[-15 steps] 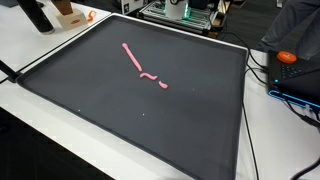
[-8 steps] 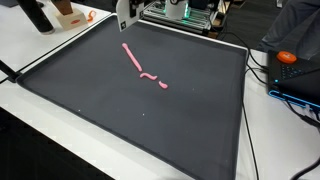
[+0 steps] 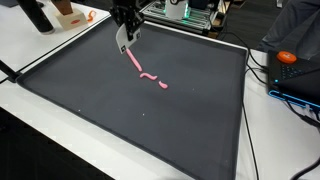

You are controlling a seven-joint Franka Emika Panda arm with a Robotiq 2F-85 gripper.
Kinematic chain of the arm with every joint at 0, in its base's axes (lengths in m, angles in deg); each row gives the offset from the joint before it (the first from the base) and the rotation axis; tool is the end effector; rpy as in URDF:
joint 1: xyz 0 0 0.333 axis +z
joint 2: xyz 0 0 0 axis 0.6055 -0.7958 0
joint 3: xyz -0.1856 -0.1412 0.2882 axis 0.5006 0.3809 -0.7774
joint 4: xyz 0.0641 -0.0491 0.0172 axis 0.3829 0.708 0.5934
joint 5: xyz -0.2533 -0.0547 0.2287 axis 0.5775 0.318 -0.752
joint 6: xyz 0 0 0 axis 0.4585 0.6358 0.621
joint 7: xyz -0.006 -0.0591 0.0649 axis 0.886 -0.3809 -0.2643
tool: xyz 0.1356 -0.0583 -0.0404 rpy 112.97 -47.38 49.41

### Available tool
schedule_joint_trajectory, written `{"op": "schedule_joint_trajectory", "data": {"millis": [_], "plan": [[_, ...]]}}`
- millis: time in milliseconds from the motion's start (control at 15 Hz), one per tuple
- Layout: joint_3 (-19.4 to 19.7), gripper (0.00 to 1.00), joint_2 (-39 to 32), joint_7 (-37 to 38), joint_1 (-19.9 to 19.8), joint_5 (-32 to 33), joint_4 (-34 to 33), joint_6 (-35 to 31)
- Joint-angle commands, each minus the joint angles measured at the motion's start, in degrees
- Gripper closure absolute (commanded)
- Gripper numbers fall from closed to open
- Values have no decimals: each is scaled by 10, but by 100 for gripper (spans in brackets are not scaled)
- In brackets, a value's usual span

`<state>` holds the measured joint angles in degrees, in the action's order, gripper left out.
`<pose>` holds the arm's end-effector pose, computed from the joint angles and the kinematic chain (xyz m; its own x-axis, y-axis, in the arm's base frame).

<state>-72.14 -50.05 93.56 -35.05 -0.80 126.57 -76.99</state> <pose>0.5426 0.0293 0.3647 0.9946 -0.1037 -0.0018 -0.1034 -0.9923 0.0676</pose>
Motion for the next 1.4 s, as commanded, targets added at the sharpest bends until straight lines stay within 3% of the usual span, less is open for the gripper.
{"op": "schedule_joint_trajectory", "data": {"millis": [0, 333, 667, 1333], "plan": [[3, 99, -10, -49, -12, -42, 37, -52], [-3, 99, -25, -94, -21, -102, 89, -148], [1, 99, -39, -88, -15, -95, 129, -230], [11, 99, -70, -60, 4, -64, 112, -235]]}}
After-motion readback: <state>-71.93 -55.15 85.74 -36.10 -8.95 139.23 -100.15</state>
